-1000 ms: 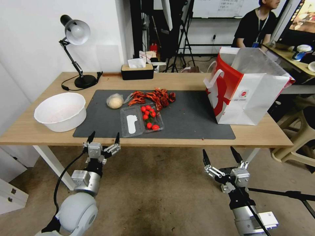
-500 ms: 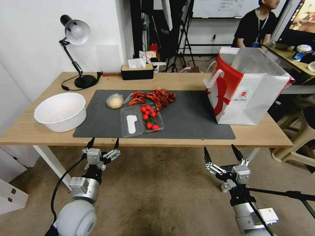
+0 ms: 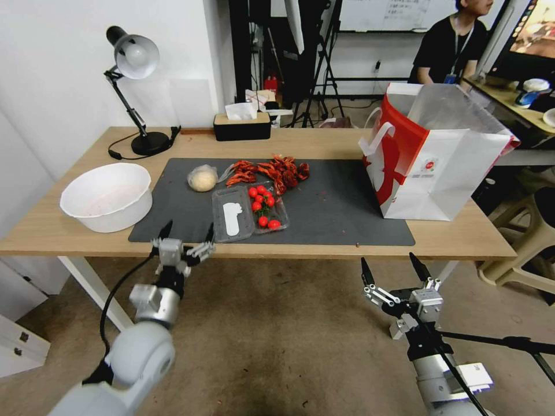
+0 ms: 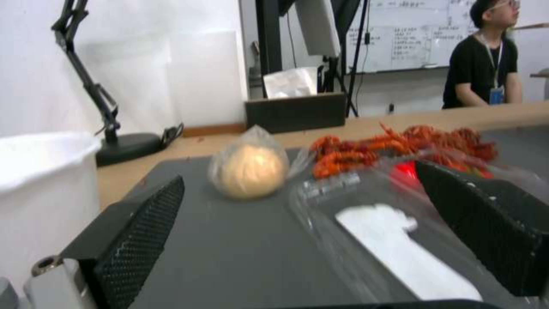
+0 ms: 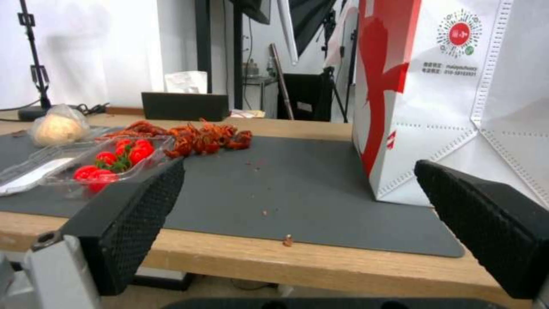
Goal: Pick up the trash from the table and place it into the takeout bag.
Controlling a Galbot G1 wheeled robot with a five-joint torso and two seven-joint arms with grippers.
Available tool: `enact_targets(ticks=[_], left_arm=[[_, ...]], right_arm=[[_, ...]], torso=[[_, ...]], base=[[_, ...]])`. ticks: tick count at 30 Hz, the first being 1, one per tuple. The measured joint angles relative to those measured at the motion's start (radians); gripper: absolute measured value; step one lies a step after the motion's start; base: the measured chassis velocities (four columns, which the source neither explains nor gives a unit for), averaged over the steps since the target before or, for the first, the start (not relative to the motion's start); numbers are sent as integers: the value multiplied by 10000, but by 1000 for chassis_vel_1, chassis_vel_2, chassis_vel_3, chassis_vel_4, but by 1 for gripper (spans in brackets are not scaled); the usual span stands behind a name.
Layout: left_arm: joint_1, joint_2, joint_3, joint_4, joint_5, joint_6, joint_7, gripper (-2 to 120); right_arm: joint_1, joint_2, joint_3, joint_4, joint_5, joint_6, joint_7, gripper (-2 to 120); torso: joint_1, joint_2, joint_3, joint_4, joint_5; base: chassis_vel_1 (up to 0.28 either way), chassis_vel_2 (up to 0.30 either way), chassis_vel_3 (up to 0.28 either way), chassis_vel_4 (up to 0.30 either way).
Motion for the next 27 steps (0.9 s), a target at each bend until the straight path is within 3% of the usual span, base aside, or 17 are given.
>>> enact_targets(ticks=[10,17,24,27], left_arm=[[-2001,553,641,967,-1183,138,712,100],[-3574,741,1354,1623,-2076,943,900,100],[-5757,615,2850,3311,-2814,1970,783,100],[-6209,453,3036,3715,-2827,2360,690,100]], right_arm=[[-18,3,116,-17,-2,-12,6,100],[32,-55,131,-110,39,-21,5,100],[-83,-35,349,-180,81,19,0,100],[-91,-23,401,-257,101,58,-3,100]], torso=[[0,0,1,1,-1],[0,0,0,2,2],[1,-1,1,-2,-3],[1,-1,0,-1,2]], base=[[0,0,0,0],[0,0,0,0],[0,0,0,0],[0,0,0,0]])
